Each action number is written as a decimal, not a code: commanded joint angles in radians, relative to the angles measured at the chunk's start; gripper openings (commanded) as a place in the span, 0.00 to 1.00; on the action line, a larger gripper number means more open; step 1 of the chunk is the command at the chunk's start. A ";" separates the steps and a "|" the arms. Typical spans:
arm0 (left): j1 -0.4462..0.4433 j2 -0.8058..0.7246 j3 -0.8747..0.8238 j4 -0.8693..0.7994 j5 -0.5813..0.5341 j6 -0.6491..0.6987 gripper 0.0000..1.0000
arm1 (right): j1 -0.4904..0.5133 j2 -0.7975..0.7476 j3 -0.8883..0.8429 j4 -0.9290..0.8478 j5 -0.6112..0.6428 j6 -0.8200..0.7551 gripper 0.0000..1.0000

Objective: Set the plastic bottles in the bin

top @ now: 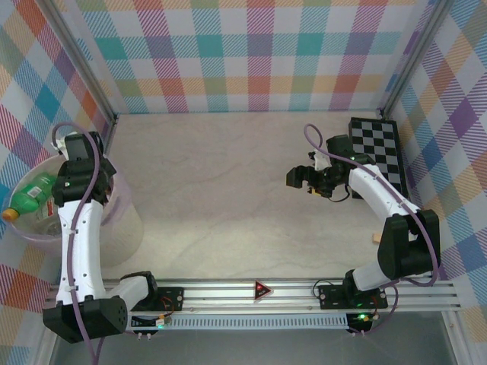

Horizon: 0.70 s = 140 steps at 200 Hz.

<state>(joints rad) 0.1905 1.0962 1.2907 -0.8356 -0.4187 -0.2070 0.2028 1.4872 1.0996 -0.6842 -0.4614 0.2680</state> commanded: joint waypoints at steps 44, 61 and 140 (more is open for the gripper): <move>-0.148 0.142 -0.070 -0.007 0.286 -0.119 0.27 | 0.004 -0.022 -0.009 -0.015 -0.002 -0.015 0.97; -0.197 0.188 -0.026 -0.001 0.269 -0.132 0.27 | 0.004 -0.037 -0.010 -0.024 0.008 -0.015 0.97; -0.069 0.093 -0.010 -0.136 0.230 -0.037 0.28 | 0.004 -0.067 -0.024 -0.035 0.025 -0.015 0.97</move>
<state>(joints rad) 0.0444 1.2114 1.3544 -0.7063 -0.1944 -0.2615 0.2028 1.4345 1.0901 -0.7044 -0.4339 0.2680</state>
